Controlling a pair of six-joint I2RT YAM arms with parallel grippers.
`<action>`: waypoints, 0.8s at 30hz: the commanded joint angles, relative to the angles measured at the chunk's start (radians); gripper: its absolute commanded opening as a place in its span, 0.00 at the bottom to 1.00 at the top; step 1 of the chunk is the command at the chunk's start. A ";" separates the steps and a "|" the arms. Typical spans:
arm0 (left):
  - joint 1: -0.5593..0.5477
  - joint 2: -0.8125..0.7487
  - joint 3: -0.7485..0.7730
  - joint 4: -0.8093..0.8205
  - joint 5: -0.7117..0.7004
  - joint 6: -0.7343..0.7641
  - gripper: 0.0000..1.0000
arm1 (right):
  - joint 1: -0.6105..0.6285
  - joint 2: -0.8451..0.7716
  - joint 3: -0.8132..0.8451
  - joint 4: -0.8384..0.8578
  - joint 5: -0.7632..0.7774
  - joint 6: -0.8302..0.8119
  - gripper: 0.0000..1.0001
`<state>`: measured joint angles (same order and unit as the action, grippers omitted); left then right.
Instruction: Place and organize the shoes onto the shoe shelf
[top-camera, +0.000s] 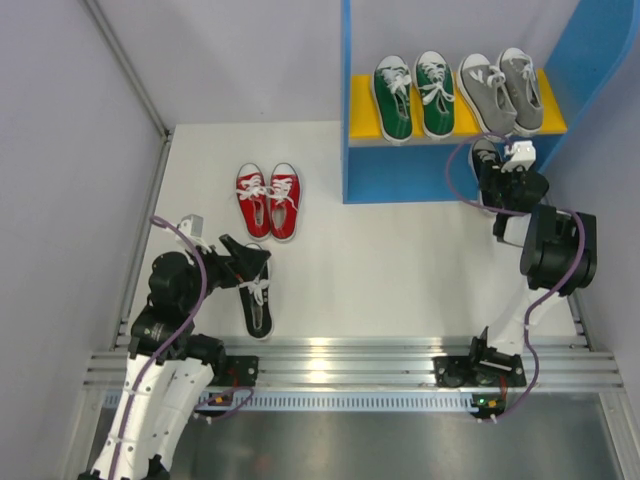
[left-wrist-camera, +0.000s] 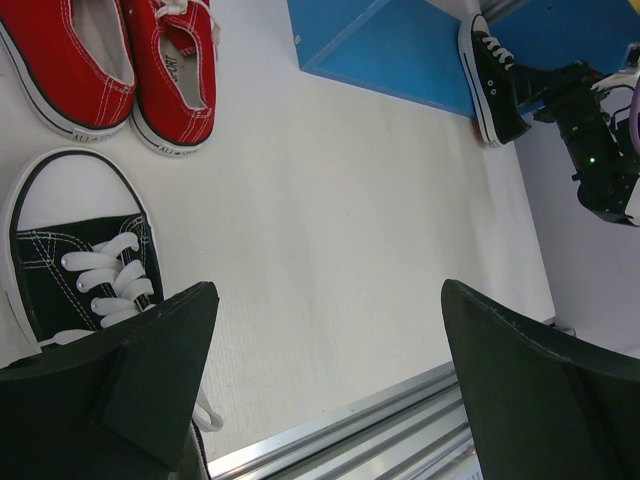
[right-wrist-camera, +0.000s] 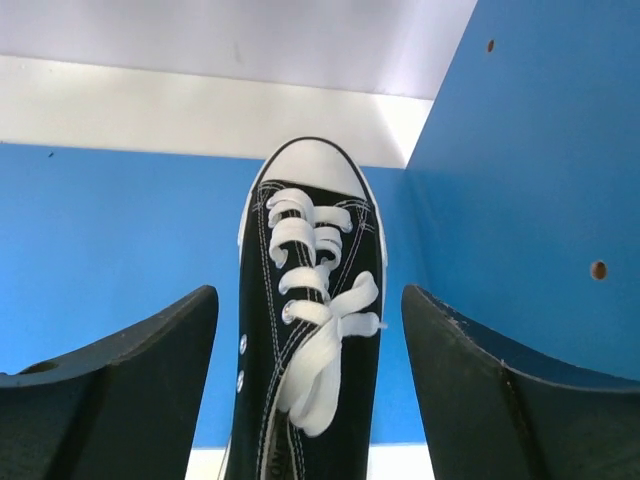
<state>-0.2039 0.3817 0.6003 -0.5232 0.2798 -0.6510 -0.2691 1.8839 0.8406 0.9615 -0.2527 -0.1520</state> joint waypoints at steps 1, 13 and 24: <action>-0.002 -0.017 0.004 0.057 0.010 0.021 0.99 | -0.002 -0.051 -0.031 0.112 -0.002 0.019 0.74; -0.002 -0.052 0.010 0.038 0.018 0.011 0.99 | -0.002 -0.146 -0.129 0.020 -0.022 -0.055 0.73; -0.002 -0.072 0.016 0.031 0.039 -0.006 0.99 | 0.013 -0.357 -0.267 -0.052 0.021 -0.133 0.72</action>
<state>-0.2039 0.3210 0.6003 -0.5251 0.3004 -0.6525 -0.2672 1.6314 0.5945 0.9092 -0.2478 -0.2413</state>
